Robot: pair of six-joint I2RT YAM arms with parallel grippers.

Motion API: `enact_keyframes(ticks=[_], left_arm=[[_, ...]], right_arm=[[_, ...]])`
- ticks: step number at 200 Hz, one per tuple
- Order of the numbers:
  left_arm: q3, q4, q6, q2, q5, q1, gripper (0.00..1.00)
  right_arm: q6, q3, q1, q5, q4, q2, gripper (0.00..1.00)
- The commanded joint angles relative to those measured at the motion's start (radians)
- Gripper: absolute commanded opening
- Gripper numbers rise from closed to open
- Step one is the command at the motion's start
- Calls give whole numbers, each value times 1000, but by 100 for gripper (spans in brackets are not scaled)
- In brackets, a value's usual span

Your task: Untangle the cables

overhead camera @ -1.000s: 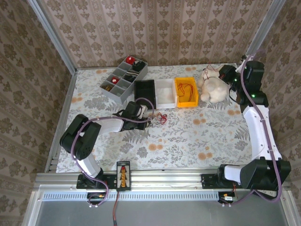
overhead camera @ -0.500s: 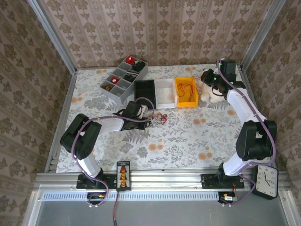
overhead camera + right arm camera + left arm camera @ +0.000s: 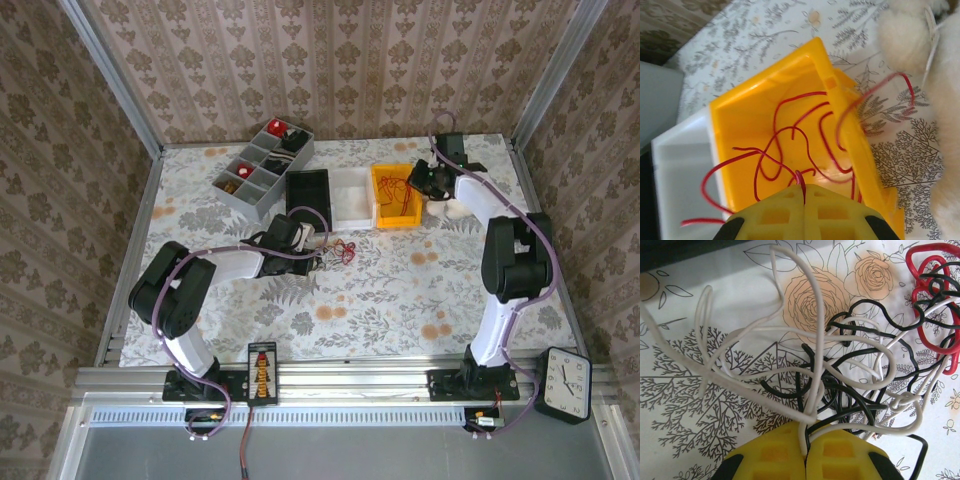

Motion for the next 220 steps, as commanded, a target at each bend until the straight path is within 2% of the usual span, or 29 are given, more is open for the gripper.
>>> enact_keyframes(ticks=[1,21,37,48,66,92,123,169,220], left_arm=[[4,-47,23,31,13,-12,0],[4,-48,21,33,10,-12,0],[0,-45,22,34,11,-12,0],[1,-45,21,36,10,-12,0],[3,-47,22,41,11,-12,0],[13,-53,25,52,14,-12,0],[12,-52,23,54,13,-12,0],[15,-58,26,63,11,-12,0],[36,-80,41,86,25,-12,0]], right_arm=[[-20,48,23,26,-82,35,11],[-16,15,30,28,-46,-5,38],[-12,-39,32,56,10,-70,48],[-15,-67,30,92,31,-110,51],[-32,-64,25,143,5,-129,52],[-28,4,7,158,-80,-80,50],[54,72,-33,78,-115,7,45],[233,45,-68,-23,21,59,43],[369,46,-80,-62,126,106,43]])
